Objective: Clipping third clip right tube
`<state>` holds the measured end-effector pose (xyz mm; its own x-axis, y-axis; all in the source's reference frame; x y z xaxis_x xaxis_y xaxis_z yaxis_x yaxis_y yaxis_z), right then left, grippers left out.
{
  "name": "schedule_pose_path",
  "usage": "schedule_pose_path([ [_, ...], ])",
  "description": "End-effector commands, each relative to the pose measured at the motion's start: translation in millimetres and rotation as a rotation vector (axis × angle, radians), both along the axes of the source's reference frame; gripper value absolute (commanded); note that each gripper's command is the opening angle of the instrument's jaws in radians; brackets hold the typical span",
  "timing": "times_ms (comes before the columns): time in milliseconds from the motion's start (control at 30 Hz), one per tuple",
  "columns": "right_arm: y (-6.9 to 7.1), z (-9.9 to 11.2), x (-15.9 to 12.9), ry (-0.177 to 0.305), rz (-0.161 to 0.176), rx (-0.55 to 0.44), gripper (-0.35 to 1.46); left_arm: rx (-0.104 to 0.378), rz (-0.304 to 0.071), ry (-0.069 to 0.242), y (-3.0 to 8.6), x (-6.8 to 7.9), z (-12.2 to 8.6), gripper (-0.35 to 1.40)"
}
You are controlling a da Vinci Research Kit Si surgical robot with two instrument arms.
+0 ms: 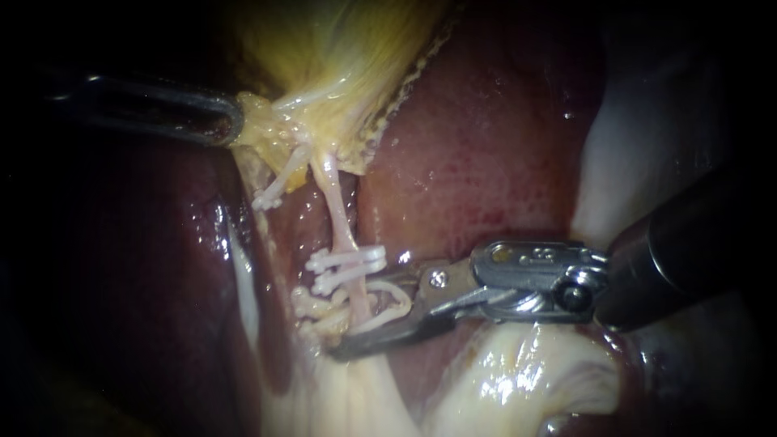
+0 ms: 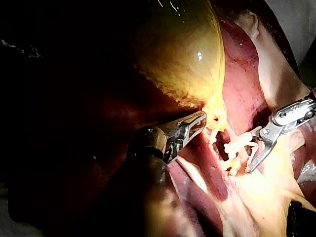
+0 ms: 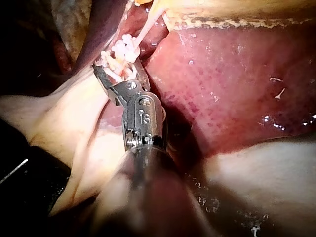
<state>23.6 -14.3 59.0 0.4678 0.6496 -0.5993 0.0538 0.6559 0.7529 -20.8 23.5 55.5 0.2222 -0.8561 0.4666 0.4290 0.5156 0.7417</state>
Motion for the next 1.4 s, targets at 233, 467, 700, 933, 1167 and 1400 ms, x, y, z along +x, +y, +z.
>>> schedule_pose_path([
  [233, 0.7, -0.1, 0.3, 0.011, 0.007, 0.005, 0.49, 0.0, 0.0, 0.0, 0.0, 0.0, 0.0, -0.35],
  [467, 3.6, -0.3, 1.1, 0.021, 0.04, 0.016, 0.49, -0.001, -0.001, 0.001, -0.1, -0.2, 0.1, -0.35],
  [700, 7.1, -0.8, 1.6, 0.024, 0.111, 0.028, 0.49, -0.001, -0.001, 0.001, -0.1, -0.1, 0.1, -0.35],
  [933, 9.6, -1.8, 1.4, 0.045, 0.147, 0.028, 0.49, -0.001, -0.001, 0.001, -0.1, -0.2, 0.1, -0.35],
  [1167, 9.7, -1.7, 1.7, 0.062, 0.159, 0.032, 0.49, -0.001, -0.001, 0.001, -0.1, -0.3, 0.2, -0.35],
  [1400, 9.6, -1.8, 1.9, 0.173, 0.2, 0.085, 0.49, -0.001, -0.001, 0.001, -0.1, -0.3, 0.3, -0.35],
])
